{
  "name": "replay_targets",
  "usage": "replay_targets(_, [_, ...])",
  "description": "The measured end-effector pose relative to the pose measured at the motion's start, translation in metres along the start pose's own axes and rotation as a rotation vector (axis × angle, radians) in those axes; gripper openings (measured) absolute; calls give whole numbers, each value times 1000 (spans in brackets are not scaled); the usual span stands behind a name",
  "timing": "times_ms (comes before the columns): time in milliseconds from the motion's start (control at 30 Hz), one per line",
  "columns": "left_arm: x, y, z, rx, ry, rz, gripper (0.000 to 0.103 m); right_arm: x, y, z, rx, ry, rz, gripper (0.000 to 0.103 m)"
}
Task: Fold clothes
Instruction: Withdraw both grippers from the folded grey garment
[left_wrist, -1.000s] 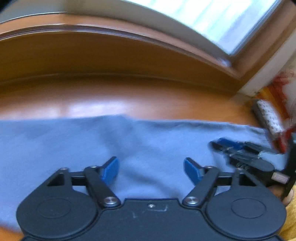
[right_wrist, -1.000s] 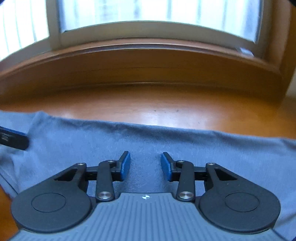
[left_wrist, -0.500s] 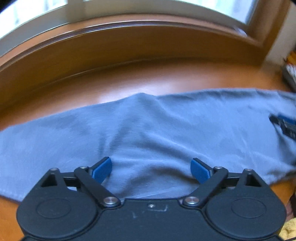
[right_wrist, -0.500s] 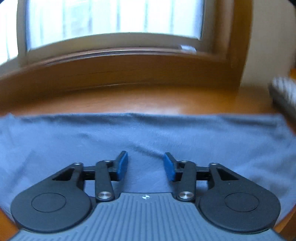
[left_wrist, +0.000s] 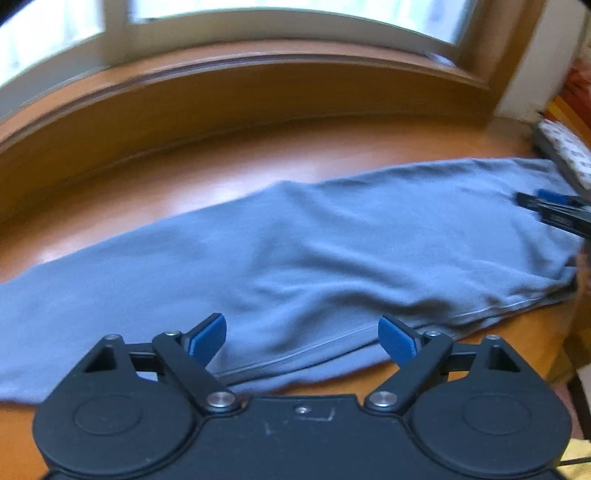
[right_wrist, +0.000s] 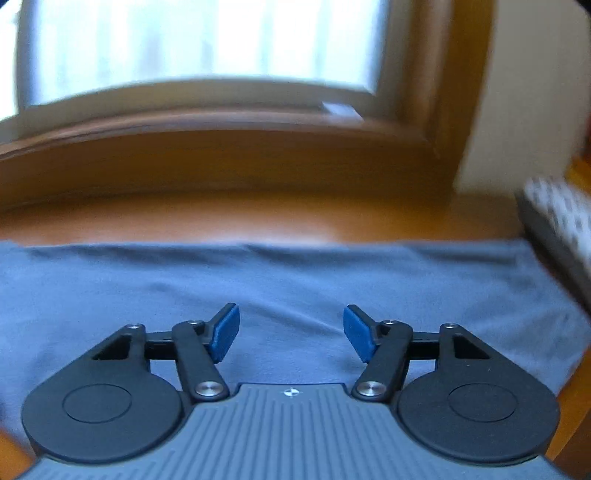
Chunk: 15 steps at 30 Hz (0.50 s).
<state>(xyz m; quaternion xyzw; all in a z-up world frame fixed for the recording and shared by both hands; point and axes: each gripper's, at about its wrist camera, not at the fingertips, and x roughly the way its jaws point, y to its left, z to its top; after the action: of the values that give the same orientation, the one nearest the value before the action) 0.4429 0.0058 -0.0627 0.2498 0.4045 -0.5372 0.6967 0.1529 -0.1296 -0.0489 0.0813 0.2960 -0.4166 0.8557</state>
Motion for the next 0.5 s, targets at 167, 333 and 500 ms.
replay_targets(167, [-25, 65, -19, -124, -2, 86, 88, -52, 90, 2, -132, -70, 163, 66])
replay_targets(333, [-41, 118, -44, -124, -8, 86, 88, -77, 201, -9, -236, -67, 332, 66])
replay_targets(500, [-47, 153, -63, 40, -1, 22, 88, -77, 297, -13, -193, -18, 337, 66])
